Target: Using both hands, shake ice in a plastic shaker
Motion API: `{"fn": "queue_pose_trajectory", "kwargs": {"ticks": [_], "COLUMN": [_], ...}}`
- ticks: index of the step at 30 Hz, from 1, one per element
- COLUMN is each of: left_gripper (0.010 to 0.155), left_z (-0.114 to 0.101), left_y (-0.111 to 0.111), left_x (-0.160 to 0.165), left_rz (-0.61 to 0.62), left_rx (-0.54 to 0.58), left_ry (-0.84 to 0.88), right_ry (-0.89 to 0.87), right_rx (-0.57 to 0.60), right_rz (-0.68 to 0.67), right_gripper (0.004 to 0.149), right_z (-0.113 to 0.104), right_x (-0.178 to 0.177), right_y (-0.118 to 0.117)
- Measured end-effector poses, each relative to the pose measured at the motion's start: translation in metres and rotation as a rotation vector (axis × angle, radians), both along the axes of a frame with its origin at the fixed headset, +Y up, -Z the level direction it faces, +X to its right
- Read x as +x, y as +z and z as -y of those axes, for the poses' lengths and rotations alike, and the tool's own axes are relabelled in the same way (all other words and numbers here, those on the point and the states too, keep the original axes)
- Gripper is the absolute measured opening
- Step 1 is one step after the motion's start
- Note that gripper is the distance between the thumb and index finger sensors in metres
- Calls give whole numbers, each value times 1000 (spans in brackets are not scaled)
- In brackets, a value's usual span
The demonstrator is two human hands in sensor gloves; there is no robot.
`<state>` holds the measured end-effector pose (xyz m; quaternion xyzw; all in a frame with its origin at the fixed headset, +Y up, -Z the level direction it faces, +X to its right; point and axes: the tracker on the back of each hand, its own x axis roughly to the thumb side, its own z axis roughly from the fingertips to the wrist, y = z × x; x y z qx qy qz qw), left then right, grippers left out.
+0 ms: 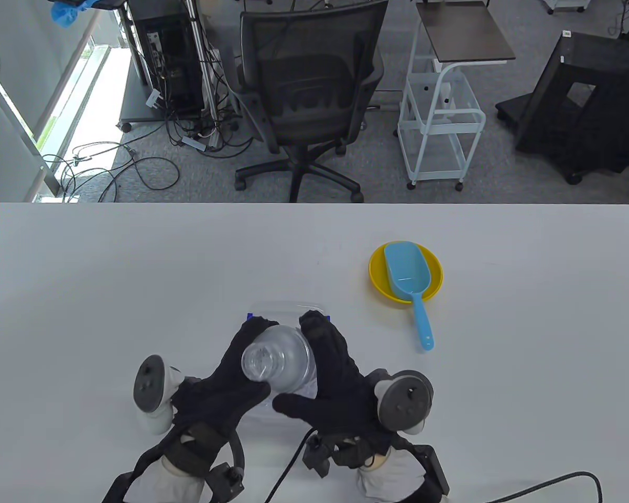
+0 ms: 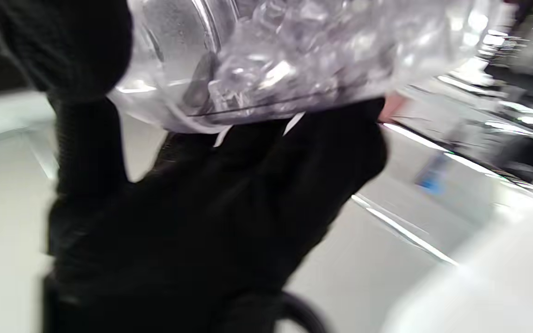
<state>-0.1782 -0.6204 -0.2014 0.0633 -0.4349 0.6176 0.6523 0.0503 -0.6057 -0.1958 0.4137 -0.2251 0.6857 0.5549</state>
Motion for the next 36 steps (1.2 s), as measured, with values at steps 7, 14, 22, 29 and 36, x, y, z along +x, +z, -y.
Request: {"fn": "queue_pose_trajectory", "kwargs": {"ticks": [7,14,22,29,36], "left_gripper": [87,85,86,83,83], "left_z": [47,-25,27,28,0], "left_y": [-25,19,-14,-18,-1], "left_x": [-4,0,1,0,0], "left_rz": [-86,-93,-164,-234,-137], "left_rx": [-457,277,-212,-143,68], "left_ry": [-85,-144,-129,-178,-149], "right_ry": [258,74,54,290,40], "right_rx": [-299,346,-473,-25,57], "right_rz": [151,233,-234,274,17], "right_gripper": [96,92,93,91,91], "right_z": [44,-12,33,26,2], "right_x": [4,0,10,15,10], "right_y": [-46,22,-41,-39,-12]}}
